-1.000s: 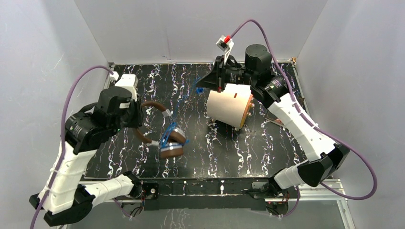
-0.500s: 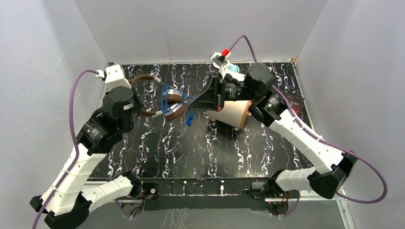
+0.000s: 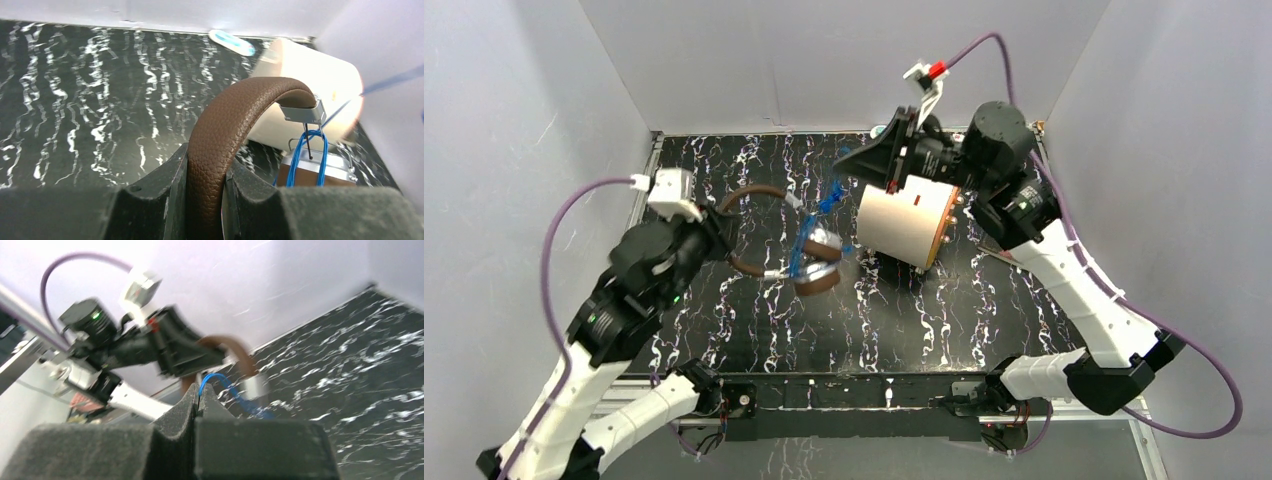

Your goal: Wrap the headphones

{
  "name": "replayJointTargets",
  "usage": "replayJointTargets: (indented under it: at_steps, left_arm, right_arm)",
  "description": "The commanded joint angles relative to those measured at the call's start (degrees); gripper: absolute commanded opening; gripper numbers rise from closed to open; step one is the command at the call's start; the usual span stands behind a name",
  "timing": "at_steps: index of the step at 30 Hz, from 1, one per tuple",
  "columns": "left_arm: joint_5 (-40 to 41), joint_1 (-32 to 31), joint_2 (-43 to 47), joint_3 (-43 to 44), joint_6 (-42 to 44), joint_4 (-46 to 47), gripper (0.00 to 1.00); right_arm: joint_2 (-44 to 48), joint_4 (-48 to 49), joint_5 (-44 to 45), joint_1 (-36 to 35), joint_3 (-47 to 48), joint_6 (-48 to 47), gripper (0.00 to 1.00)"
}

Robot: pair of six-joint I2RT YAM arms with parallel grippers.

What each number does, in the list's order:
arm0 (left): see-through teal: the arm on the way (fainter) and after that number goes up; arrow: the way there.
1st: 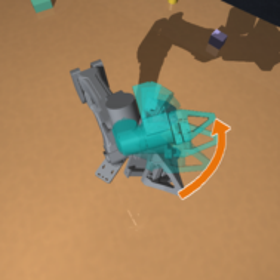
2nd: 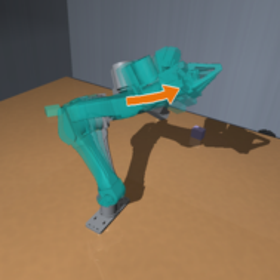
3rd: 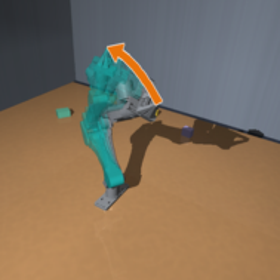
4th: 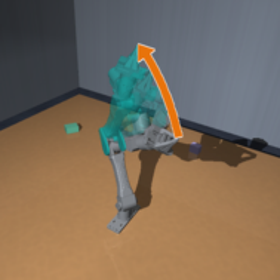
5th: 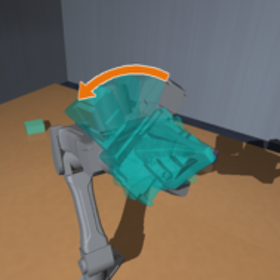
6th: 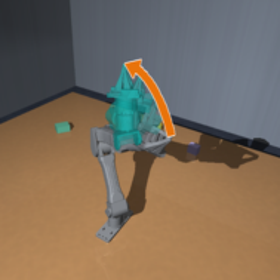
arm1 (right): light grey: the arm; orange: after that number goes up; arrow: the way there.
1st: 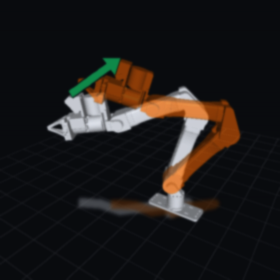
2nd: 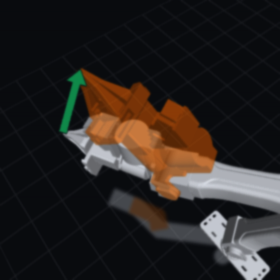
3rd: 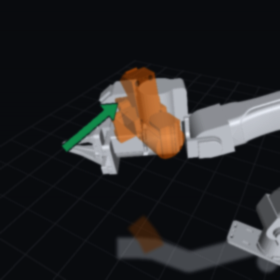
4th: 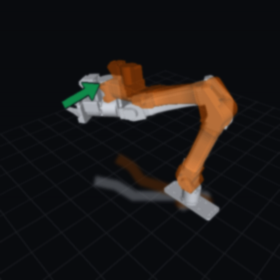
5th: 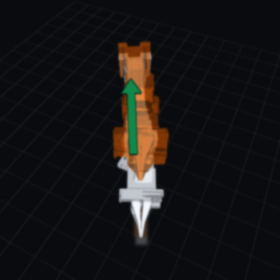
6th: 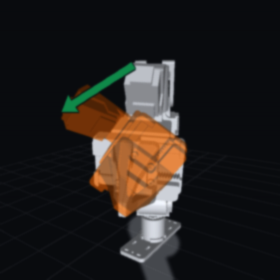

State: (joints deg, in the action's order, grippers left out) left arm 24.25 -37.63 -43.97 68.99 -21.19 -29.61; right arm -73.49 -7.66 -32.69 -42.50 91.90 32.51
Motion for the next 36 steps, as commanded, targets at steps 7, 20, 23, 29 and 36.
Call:
replayJointTargets:
  at_steps: [7,20,23,29,36]
  left_arm:
    - [-11.99,-0.16,9.79,-1.52,2.65,-9.47,0.00]
    - [6.21,-0.14,4.86,-4.89,-6.91,-9.12,0.00]
    - [11.16,-0.17,5.46,-6.06,-12.18,-7.95,0.00]
    - [16.61,-0.14,2.28,-4.24,-17.54,-4.65,0.00]
    - [24.72,-0.16,-5.47,1.45,-25.75,-5.93,0.00]
  right_arm:
    - [-6.40,4.96,-8.83,7.04,11.52,2.12,0.00]
    - [-2.43,9.90,-15.56,7.05,8.54,8.75,0.00]
    - [-1.22,11.47,-15.33,6.98,6.00,10.22,0.00]
    - [-1.29,17.58,-16.05,5.61,0.08,16.24,0.00]
    - [-3.29,16.88,-12.14,-4.47,-0.50,13.62,0.00]
